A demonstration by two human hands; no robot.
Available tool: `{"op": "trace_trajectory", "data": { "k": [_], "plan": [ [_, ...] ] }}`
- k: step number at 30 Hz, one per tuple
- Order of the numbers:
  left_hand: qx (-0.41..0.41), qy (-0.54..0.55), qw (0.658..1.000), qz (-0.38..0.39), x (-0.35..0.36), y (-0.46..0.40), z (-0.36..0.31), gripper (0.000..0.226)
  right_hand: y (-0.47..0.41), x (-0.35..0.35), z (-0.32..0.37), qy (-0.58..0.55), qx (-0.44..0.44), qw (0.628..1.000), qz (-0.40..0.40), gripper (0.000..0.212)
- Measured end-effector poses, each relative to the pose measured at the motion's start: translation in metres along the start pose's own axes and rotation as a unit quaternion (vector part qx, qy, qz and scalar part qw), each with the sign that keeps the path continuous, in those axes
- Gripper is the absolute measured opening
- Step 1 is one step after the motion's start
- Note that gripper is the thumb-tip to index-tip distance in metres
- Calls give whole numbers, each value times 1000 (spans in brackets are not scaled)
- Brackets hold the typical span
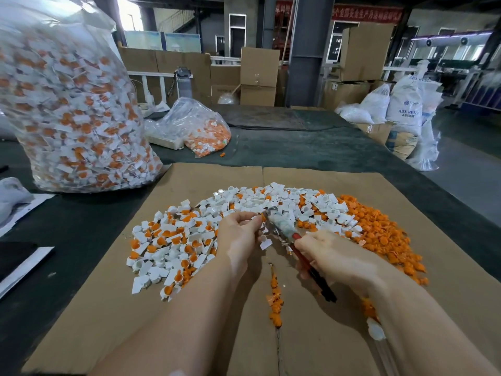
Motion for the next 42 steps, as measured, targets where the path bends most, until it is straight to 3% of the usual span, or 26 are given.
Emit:
{"op": "trace_trajectory", "data": {
  "k": [9, 20, 26, 29, 33, 36, 42],
  "plan": [
    [-22, 9, 1000, -19, -3, -1, 7, 4, 2, 4, 1, 20, -4, 1000, 12, 36],
    [-17, -10, 999, -33, 0, 1, 9, 7, 6, 3, 6, 109, -61, 985, -119, 33],
    [-7, -10, 1000, -29, -5, 10, 8, 6, -2, 0, -9, 68, -64, 975, -201, 35],
    [33, -64, 997, -4, -7, 13, 10, 9, -8, -12, -18, 109, -41, 949, -294, 36],
    [102, -180, 977, 40, -5, 13, 9, 20, -15, -21, -26, 277, 1, 876, -396, 43],
    [110, -208, 970, 61, -4, 15, 10, 23, -19, -21, -29, 323, 10, 844, -428, 48],
    [127, -233, 963, 57, -7, 15, 13, 22, -26, -16, -37, 348, 4, 818, -457, 61]
  ]
}}
Point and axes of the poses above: each hand's wrist, its own y-axis away from the middle knuckle, its own x-axis out of the palm, z = x × y, the point moved 6 cm from there along -y, towards the middle knuckle, and after that the axes turned 9 degrees about x, right-handed, at the moved point
